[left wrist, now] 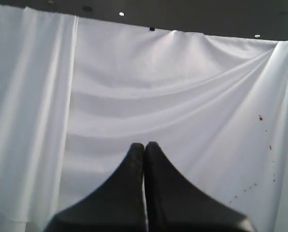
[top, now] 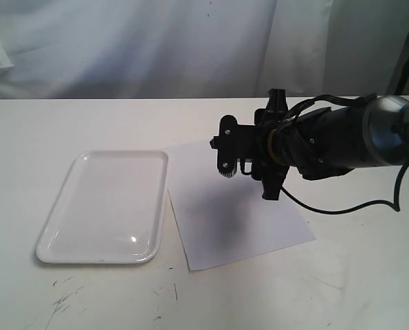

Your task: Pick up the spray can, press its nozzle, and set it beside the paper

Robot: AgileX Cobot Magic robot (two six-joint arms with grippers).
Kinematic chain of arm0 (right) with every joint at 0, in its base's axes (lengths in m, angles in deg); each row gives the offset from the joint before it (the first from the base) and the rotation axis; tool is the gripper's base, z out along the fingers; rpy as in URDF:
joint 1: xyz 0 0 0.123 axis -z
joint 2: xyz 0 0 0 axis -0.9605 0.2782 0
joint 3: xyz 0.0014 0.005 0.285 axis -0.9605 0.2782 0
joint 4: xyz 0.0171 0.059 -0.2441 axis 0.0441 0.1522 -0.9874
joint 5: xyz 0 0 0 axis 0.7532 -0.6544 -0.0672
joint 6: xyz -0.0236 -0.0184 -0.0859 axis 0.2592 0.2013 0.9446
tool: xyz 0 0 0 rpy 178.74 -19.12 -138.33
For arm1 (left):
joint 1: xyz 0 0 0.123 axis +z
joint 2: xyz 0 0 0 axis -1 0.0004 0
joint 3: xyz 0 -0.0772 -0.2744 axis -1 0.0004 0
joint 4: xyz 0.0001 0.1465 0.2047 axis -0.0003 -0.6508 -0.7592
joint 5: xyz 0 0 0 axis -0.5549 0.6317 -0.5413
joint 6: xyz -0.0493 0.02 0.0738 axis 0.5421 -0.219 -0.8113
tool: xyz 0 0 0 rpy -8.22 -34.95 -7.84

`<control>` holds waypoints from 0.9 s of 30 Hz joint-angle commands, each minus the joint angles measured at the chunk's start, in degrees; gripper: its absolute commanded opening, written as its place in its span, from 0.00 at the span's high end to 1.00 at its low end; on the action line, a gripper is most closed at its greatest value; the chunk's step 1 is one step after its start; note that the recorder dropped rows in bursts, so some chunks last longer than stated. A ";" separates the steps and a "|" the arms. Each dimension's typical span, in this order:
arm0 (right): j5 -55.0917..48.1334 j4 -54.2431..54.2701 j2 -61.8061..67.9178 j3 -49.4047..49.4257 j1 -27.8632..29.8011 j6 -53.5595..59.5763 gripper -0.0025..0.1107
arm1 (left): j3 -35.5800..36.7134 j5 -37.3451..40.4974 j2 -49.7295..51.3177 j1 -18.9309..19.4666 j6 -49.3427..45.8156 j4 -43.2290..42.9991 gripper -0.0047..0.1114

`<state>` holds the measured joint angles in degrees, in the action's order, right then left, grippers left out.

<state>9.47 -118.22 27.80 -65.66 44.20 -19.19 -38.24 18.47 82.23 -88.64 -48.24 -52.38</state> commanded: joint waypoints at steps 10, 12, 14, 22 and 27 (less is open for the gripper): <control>-2.31 -0.36 -0.88 -0.77 0.04 -2.87 0.98 | -22.62 28.46 22.61 -0.28 9.14 7.59 0.96; -2.18 -0.36 -0.88 -0.77 0.04 -3.12 0.98 | -25.42 33.55 27.50 -0.28 9.99 9.22 0.96; -2.18 -0.36 -0.88 -0.77 0.04 -3.28 0.98 | -26.91 36.07 31.77 -0.28 9.99 13.47 0.96; -2.18 0.87 -0.88 -0.77 0.04 -3.72 0.98 | -32.97 48.19 48.41 -0.28 -7.66 29.12 0.96; -2.18 1.02 -0.88 -0.77 0.04 -3.72 0.98 | -39.56 57.37 60.29 -0.28 -22.54 44.00 0.96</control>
<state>8.20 -117.05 27.80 -65.66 44.20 -22.39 -74.52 71.57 136.92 -88.64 -62.52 -16.30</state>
